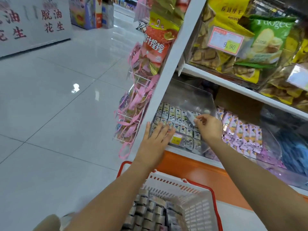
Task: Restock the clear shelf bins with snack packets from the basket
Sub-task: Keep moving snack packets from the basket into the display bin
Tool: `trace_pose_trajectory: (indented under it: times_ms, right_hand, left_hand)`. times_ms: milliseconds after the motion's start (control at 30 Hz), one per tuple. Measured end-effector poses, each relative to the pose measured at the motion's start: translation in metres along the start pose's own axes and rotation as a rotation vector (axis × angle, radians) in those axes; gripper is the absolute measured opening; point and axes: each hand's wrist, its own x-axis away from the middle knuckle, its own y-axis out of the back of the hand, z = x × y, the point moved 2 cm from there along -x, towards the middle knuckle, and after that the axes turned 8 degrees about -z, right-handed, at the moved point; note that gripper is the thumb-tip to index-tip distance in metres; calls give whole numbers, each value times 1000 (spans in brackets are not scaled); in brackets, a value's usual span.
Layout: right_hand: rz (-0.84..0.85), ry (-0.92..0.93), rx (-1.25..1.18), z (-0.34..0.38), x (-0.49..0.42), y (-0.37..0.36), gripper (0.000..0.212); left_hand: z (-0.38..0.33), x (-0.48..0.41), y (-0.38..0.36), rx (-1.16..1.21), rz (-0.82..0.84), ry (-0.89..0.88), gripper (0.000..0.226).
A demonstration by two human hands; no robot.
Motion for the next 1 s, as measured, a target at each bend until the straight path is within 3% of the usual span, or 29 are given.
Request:
trace_pose_trajectory:
  times_ms: [200, 367, 533, 633, 800, 1000]
  right_hand:
    - [76, 8, 162, -16, -32, -44, 25]
    - [184, 26, 330, -22, -35, -66, 23]
    - [304, 24, 379, -19, -37, -66, 32]
    - [338, 19, 314, -21, -36, -59, 37]
    - [257, 59, 66, -10, -12, -32, 37]
    - [208, 228, -236, 12, 53, 27, 33]
  left_hand:
    - [-1, 1, -22, 62, -160, 22, 87]
    - [1, 2, -26, 96, -176, 22, 83]
    - [1, 2, -23, 84, -151, 17, 96]
    - [-2, 2, -19, 58, -113, 17, 101]
    - [-3, 6, -10, 23, -21, 42, 106]
    - [-8, 5, 14, -49, 16, 7, 85]
